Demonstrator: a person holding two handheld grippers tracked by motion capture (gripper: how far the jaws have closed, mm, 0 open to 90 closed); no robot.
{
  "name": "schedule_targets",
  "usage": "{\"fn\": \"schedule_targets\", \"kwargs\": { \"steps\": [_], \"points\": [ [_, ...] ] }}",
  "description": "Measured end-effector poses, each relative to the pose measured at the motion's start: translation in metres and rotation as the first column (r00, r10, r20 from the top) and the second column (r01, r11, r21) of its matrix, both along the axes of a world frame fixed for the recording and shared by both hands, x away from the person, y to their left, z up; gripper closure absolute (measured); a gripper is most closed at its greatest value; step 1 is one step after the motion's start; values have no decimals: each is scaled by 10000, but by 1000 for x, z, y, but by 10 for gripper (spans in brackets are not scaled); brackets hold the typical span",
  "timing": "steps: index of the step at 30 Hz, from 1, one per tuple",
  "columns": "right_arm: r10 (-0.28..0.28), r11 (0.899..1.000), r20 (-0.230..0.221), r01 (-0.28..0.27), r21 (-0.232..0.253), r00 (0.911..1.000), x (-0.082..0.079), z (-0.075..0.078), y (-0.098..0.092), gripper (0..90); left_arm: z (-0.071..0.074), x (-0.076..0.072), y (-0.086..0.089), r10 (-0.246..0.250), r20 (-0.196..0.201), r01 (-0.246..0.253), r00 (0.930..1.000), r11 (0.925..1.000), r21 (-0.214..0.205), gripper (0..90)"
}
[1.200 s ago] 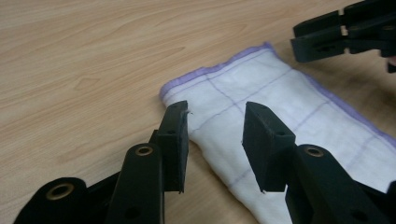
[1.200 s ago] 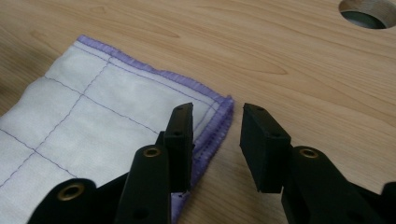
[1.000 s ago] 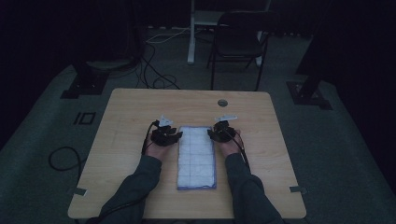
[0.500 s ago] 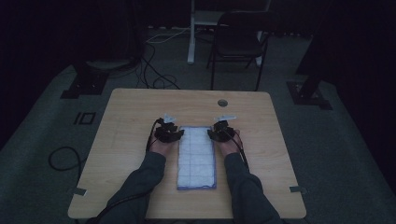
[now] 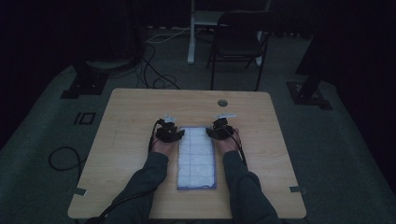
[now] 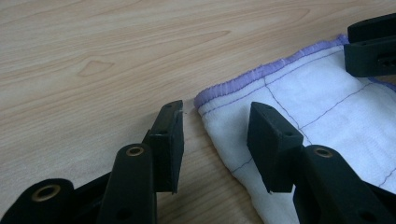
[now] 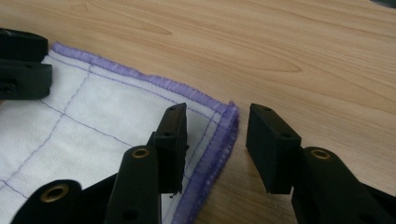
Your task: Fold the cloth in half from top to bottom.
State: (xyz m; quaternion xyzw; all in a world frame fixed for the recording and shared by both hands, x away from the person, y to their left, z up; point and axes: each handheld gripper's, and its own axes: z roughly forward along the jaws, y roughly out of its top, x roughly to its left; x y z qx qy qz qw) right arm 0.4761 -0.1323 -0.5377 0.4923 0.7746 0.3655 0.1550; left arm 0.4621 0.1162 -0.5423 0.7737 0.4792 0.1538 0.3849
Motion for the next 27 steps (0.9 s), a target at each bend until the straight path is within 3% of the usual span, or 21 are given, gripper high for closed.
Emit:
{"fn": "schedule_targets", "kwargs": {
  "steps": [7, 11, 18, 21, 25, 27],
  "points": [
    [58, 10000, 19, -58, -51, 10000, 1, -2, 2, 564, -1, 2, -4, 113, 1, -113, 9999, 9999, -116, 562],
    [194, 9987, 222, -183, -476, 9996, 0, -2, 6, 573, 0, 2, -10, 110, 76, -112, 9999, 9998, 186, 594],
    [431, 9981, 108, -426, -435, 9990, -1, -1, 9, 720, 2, 7, -9, 32, -301, -30, 9995, 10000, 61, 746],
    [571, 9975, -352, -585, -398, 9977, 3, 2, 13, 835, 3, 9, -11, -64, -510, 69, 9987, 9999, 85, 805],
    [509, 9978, -341, -523, -399, 9981, 3, 3, 13, 861, 4, 14, -5, -175, -1052, 129, 9943, 9989, -443, 850],
    [448, 9985, -299, -457, -308, 9985, 3, 3, 12, 864, 6, 14, -5, -299, -968, 276, 9948, 9993, -257, 856]
  ]
}}
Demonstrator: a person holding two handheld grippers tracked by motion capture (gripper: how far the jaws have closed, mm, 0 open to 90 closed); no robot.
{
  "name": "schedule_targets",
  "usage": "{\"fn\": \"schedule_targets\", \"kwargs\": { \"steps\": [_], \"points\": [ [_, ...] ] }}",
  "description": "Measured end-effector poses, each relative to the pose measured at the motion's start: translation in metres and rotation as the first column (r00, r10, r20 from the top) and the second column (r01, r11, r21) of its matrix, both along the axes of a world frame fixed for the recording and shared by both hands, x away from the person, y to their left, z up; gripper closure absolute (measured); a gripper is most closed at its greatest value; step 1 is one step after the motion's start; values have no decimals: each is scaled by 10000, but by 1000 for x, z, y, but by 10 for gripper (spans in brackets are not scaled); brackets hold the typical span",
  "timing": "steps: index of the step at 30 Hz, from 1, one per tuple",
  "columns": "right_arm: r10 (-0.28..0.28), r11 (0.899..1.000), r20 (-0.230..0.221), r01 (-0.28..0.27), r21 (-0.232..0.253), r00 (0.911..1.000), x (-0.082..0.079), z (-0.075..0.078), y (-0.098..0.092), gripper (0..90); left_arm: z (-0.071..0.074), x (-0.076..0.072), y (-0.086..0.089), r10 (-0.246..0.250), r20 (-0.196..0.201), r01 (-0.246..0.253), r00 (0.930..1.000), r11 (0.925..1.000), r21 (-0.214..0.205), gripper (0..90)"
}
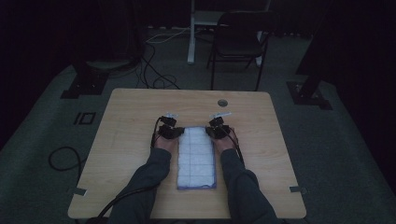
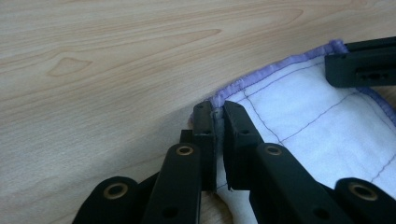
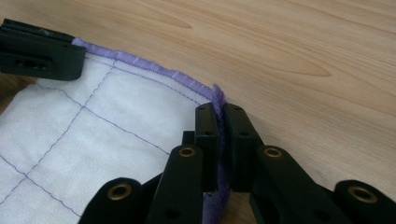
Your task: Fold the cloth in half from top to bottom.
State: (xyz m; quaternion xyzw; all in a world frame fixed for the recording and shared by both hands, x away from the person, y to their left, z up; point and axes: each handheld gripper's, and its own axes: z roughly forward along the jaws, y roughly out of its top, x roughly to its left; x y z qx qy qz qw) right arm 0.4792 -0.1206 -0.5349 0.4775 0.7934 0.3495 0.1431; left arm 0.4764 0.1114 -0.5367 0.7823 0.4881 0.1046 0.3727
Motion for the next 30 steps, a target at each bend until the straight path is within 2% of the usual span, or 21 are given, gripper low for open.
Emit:
{"fn": "schedule_targets", "kwargs": {
  "steps": [3, 9, 30],
  "points": [
    [-85, 9997, 60, 83, 243, 9999, 0, 1, -2, 865, 0, 0, 0, -21, 96, 21, 10000, 10000, 64, 863],
    [41, 9994, 390, -54, 333, 9992, -1, 7, -4, 864, 3, -1, 1, -34, 284, 32, 9996, 10000, 62, 865],
    [-74, 9982, 790, 27, 592, 9968, 0, 17, -9, 864, 22, 3, 0, -232, 813, 227, 9964, 9997, 75, 865]
  ]
}}
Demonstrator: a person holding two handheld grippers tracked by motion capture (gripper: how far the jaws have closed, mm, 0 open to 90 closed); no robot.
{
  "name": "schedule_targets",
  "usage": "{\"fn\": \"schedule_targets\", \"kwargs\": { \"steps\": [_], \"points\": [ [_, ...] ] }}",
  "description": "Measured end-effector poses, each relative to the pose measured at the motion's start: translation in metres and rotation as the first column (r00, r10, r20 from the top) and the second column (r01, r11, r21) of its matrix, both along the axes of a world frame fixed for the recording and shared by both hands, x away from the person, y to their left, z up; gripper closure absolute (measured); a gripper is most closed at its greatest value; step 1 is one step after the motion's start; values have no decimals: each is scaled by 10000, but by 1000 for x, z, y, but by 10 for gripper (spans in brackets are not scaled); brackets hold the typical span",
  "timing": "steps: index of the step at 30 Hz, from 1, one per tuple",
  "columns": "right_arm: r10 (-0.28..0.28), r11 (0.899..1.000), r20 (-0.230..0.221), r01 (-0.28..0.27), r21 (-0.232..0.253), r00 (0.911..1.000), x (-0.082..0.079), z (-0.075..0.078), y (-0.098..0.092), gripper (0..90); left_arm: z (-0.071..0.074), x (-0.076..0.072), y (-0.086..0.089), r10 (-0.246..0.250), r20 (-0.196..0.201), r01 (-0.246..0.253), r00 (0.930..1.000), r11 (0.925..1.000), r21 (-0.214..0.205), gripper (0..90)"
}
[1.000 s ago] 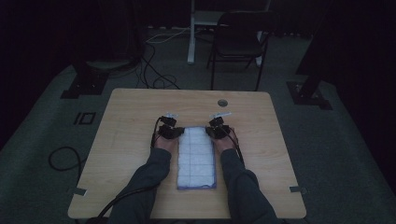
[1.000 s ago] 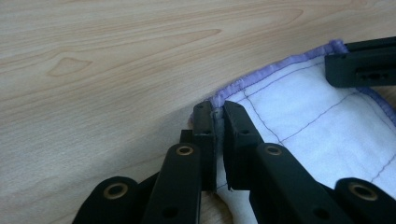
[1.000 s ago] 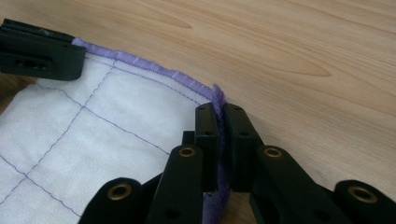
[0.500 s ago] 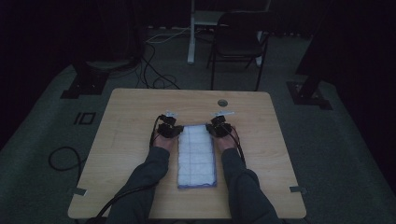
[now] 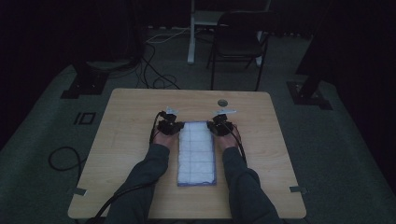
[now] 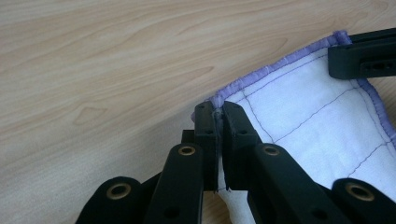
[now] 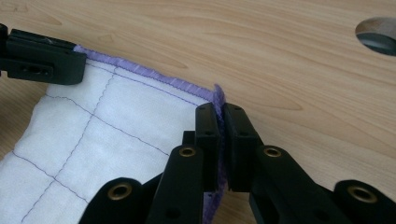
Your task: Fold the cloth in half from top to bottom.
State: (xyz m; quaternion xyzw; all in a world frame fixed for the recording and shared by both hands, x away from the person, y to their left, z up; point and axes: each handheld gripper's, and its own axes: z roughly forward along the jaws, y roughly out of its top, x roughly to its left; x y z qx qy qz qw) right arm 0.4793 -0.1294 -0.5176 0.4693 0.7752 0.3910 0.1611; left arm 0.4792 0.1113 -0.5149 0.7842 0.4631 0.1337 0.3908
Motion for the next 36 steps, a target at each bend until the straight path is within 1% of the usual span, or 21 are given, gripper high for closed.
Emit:
{"fn": "schedule_targets", "kwargs": {
  "steps": [4, 15, 23, 27, 30, 34, 36],
  "points": [
    [-3, 10000, 71, 3, 72, 10000, 0, 2, -1, 864, 3, 0, 0, 12, 74, -12, 10000, 10000, -30, 865],
    [-112, 9998, 500, 102, 195, 9987, -3, 15, -6, 864, 20, -2, -3, -104, 528, 116, 9985, 9997, -217, 864],
    [-105, 9998, 805, 89, 202, 9967, -7, 25, -10, 864, 33, -5, -5, -217, 897, 241, 9957, 9994, -261, 864],
    [-55, 9997, 982, 33, 223, 9951, -10, 30, -11, 863, 37, -8, -6, -201, 1150, 242, 9932, 9991, -344, 864],
    [20, 9999, 1097, -31, 103, 9940, -13, 33, -12, 863, 39, -10, -6, -206, 1192, 264, 9927, 9985, -475, 865],
    [63, 9999, 1182, -74, 90, 9930, -16, 35, -13, 864, 41, -12, -5, -253, 1262, 319, 9917, 9982, -511, 864],
    [139, 9999, 1306, -145, 41, 9913, -20, 38, -12, 863, 42, -15, -4, -229, 1310, 310, 9911, 9977, -599, 864]
  ]
}}
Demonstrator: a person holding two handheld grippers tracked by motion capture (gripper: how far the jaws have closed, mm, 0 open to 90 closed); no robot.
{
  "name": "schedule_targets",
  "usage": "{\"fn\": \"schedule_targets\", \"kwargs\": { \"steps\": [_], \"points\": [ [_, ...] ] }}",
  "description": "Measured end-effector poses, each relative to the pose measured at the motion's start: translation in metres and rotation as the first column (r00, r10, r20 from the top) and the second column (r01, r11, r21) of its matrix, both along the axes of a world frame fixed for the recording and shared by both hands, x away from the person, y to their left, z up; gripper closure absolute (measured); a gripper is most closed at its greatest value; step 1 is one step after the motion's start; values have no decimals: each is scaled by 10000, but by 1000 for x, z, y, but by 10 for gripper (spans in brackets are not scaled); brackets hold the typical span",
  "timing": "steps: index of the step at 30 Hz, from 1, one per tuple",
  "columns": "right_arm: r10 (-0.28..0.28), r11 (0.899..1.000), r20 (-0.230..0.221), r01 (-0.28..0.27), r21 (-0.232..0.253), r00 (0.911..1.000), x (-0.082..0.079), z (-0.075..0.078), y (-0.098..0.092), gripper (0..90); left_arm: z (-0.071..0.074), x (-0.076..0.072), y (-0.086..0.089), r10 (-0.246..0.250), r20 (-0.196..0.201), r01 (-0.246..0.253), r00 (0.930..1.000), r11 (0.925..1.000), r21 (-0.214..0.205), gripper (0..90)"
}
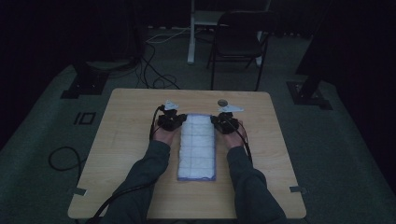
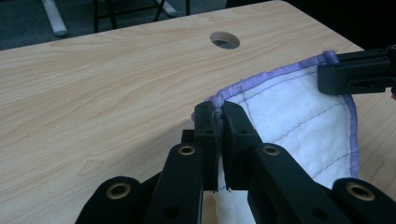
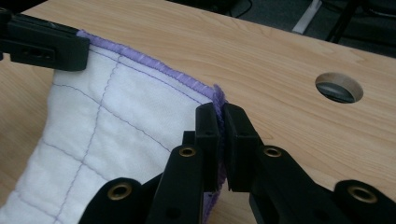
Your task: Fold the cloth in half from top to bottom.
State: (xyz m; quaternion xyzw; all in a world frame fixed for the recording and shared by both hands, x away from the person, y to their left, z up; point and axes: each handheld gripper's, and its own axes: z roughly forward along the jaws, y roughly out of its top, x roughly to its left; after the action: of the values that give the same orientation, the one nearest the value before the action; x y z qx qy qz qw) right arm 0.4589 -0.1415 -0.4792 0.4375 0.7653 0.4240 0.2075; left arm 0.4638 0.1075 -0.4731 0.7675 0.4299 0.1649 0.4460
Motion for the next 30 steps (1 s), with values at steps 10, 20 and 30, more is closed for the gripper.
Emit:
{"fn": "schedule_targets", "kwargs": {
  "steps": [10, 20, 30],
  "points": [
    [340, 9993, 445, -345, 111, 9984, -18, 10, 1, 863, 3, -15, 8, -19, 231, 27, 9997, 9994, -340, 863],
    [469, 9985, 662, -486, 243, 9967, -34, 10, -2, 862, 5, -32, 11, -217, 470, 243, 9987, 9982, -555, 863],
    [592, 9971, 776, -626, 423, 9952, -49, 11, -3, 862, 5, -48, 15, -303, 544, 343, 9981, 9967, -739, 862]
  ]
}}
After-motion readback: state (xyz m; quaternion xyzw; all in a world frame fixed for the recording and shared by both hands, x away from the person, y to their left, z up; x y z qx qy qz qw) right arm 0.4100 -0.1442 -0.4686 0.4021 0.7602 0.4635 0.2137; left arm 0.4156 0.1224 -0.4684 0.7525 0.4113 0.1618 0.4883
